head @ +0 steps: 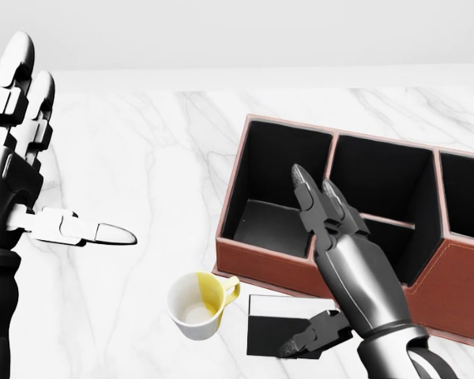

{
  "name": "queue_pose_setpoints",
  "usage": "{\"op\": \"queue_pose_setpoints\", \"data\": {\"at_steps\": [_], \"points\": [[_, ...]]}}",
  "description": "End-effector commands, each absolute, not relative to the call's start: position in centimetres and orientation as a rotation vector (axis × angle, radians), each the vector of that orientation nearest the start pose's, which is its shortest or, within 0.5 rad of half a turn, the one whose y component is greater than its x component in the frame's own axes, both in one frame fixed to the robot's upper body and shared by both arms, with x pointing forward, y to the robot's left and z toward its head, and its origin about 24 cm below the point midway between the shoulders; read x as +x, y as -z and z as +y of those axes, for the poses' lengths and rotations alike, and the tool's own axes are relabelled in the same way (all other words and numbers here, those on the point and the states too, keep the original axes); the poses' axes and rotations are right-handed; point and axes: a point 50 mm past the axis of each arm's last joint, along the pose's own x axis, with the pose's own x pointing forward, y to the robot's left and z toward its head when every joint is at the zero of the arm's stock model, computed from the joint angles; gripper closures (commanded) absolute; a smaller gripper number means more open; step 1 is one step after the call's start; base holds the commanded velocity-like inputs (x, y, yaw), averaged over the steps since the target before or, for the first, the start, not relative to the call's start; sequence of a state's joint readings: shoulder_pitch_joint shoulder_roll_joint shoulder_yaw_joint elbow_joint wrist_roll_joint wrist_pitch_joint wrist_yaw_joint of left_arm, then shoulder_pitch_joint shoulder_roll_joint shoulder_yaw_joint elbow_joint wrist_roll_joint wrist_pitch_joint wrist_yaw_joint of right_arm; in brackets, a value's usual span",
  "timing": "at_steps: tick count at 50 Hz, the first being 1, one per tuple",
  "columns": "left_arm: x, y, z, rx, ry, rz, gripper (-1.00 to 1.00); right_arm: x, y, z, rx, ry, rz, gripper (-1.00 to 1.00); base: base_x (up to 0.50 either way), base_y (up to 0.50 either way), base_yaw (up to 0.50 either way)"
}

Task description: Pick up the book and place it in the caddy.

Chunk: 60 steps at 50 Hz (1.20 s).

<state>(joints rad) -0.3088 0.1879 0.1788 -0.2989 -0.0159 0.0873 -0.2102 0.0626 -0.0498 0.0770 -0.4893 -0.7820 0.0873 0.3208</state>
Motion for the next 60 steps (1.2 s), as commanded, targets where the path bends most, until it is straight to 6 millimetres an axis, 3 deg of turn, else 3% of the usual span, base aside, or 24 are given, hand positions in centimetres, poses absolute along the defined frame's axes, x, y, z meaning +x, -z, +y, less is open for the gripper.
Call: {"op": "queue_pose_setpoints", "data": {"at_steps": [1, 9, 11, 14, 17, 41, 44, 51, 52, 55, 60], "points": [[28.0, -18.6, 18.5, 0.204, 0.105, -0.497, -1.0, 21.9, -10.1, -13.8, -0.899, -0.105, -0.143, -1.0, 0.0, 0.0, 0.0], [27.9, -18.4, 18.6, 0.199, 0.101, -0.491, -1.0, 21.0, -9.4, -13.6, -0.903, -0.085, -0.126, -1.0, 0.0, 0.0, 0.0], [27.9, -18.4, 18.6, 0.199, 0.102, -0.489, -1.0, 20.8, -9.4, -13.5, -0.901, -0.085, -0.127, -0.96, 0.0, 0.0, 0.0], [27.8, -18.3, 18.6, 0.196, 0.102, -0.488, -1.0, 20.4, -9.2, -13.3, -0.91, -0.089, -0.126, -0.73, 0.0, 0.0, 0.0], [27.8, -18.3, 18.6, 0.196, 0.103, -0.487, -1.0, 20.3, -9.2, -13.3, -0.926, -0.082, -0.131, -0.71, 0.0, 0.0, 0.0], [27.7, -18.0, 18.8, 0.193, 0.101, -0.473, -1.0, 19.9, -8.4, -12.2, -1.018, -0.098, -0.134, -0.71, 0.0, 0.0, 0.0], [27.7, -17.9, 18.9, 0.194, 0.101, -0.47, -1.0, 19.9, -9.4, -11.8, -1.041, -0.109, -0.167, -0.71, 0.0, 0.0, 0.0], [27.6, -17.9, 19.0, 0.193, 0.099, -0.471, -1.0, 19.9, -8.6, -11.5, -1.081, -0.103, -0.162, -0.72, 0.0, 0.0, 0.0], [27.6, -17.9, 19.0, 0.194, 0.099, -0.472, -1.0, 20.0, -7.8, -11.6, -1.083, -0.095, -0.143, -0.71, 0.0, 0.0, 0.0], [27.5, -18.1, 19.1, 0.198, 0.099, -0.48, -1.0, 20.1, -8.5, -11.4, -1.095, -0.102, -0.163, -0.69, 0.0, 0.0, 0.0], [27.5, -17.9, 19.2, 0.196, 0.095, -0.47, -1.0, 20.2, -7.6, -11.2, -1.136, -0.078, -0.167, -0.74, 0.0, 0.0, 0.0]]}}
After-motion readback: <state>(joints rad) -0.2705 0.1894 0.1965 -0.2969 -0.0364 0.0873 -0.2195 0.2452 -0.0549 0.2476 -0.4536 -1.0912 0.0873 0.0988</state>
